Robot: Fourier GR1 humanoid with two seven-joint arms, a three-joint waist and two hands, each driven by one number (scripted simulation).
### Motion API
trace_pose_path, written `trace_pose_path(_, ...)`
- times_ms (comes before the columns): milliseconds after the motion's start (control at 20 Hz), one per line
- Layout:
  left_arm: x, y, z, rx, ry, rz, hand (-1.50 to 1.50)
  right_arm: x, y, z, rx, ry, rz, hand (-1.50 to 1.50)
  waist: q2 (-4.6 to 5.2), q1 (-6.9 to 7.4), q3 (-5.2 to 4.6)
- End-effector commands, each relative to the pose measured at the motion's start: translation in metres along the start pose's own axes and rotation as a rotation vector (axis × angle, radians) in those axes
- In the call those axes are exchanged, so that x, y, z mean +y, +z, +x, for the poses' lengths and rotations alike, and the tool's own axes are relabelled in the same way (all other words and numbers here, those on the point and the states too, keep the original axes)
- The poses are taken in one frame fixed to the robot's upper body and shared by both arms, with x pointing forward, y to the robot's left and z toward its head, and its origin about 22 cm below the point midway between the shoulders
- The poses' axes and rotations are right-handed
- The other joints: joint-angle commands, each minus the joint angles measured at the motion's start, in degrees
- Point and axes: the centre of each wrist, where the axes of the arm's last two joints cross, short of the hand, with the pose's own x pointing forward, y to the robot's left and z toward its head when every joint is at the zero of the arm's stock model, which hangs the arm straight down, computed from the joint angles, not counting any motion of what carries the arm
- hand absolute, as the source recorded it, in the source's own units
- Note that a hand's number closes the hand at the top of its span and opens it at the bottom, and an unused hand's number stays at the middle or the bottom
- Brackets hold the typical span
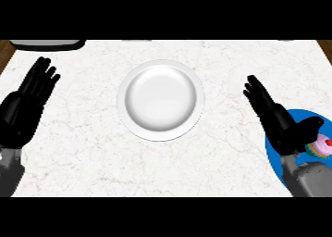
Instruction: Pick the cupcake from the plate and place it in the plate
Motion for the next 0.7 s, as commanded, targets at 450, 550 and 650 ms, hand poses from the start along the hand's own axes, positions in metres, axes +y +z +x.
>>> trace_pose_path(450,0.032,0.085,-0.083,0.18,-0.359,0.105,0.0,-0.164,0.049,0.042,-0.296,-0.205,-0.47,-1.5,-1.33,-1.17,0.13)
trace_pose_path(550,0.039,0.091,-0.084,0.172,-0.377,0.127,0.0,-0.159,0.075,0.026,-0.333,-0.267,-0.539,-1.5,-1.5,-1.69,0.08)
trace_pose_path(650,0.041,0.09,-0.085,0.167,-0.373,0.125,0.0,-0.165,0.089,0.021,-0.375,-0.313,-0.591,-1.5,-1.21,-1.04,0.05)
